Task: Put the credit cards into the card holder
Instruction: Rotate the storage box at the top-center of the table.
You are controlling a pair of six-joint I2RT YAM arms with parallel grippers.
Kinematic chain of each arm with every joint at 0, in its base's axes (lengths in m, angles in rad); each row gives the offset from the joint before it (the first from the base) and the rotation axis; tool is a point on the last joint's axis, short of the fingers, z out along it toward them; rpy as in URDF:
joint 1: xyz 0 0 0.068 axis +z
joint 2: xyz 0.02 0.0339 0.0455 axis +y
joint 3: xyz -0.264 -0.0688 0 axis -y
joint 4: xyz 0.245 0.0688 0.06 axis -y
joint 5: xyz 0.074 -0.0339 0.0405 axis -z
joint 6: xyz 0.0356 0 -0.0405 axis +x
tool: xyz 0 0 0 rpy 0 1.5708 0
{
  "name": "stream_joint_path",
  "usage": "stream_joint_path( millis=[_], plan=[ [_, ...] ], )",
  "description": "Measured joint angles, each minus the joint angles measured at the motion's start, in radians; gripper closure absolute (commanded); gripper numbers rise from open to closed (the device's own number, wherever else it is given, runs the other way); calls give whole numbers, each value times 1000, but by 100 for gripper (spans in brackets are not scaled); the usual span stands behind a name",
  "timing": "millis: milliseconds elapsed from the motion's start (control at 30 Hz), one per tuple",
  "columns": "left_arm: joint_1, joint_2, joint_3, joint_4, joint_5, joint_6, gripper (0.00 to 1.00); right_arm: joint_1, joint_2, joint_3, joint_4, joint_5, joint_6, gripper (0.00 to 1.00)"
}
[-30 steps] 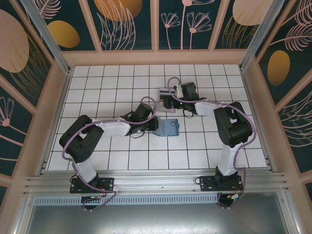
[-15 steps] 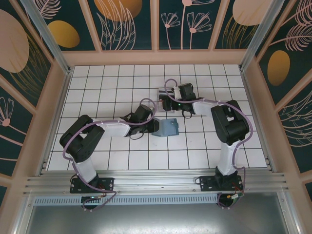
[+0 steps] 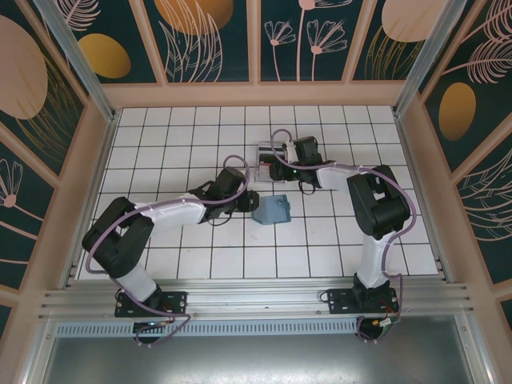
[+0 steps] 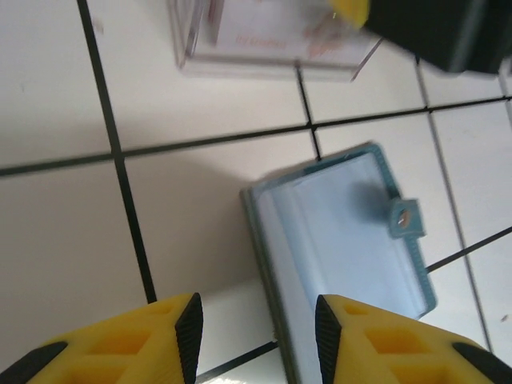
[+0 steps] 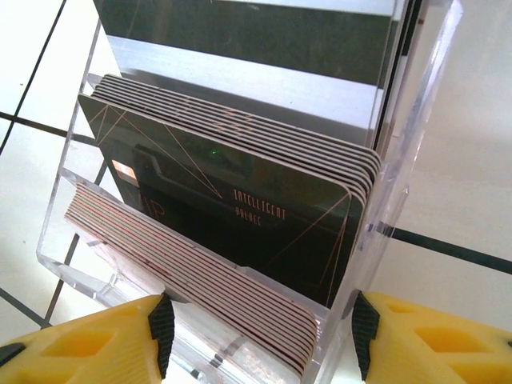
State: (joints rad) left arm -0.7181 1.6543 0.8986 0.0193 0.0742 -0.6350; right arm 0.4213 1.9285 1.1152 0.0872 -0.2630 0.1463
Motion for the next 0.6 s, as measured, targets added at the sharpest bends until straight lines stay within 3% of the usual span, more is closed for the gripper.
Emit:
stream_joint_path(
  millis=[300, 600],
  plan=[
    [72, -21, 61, -25, -62, 3, 56, 0, -2, -2, 0, 0, 16, 41],
    [136, 156, 240, 4, -31, 3, 55, 0, -5, -8, 8, 0, 20, 40]
  ],
)
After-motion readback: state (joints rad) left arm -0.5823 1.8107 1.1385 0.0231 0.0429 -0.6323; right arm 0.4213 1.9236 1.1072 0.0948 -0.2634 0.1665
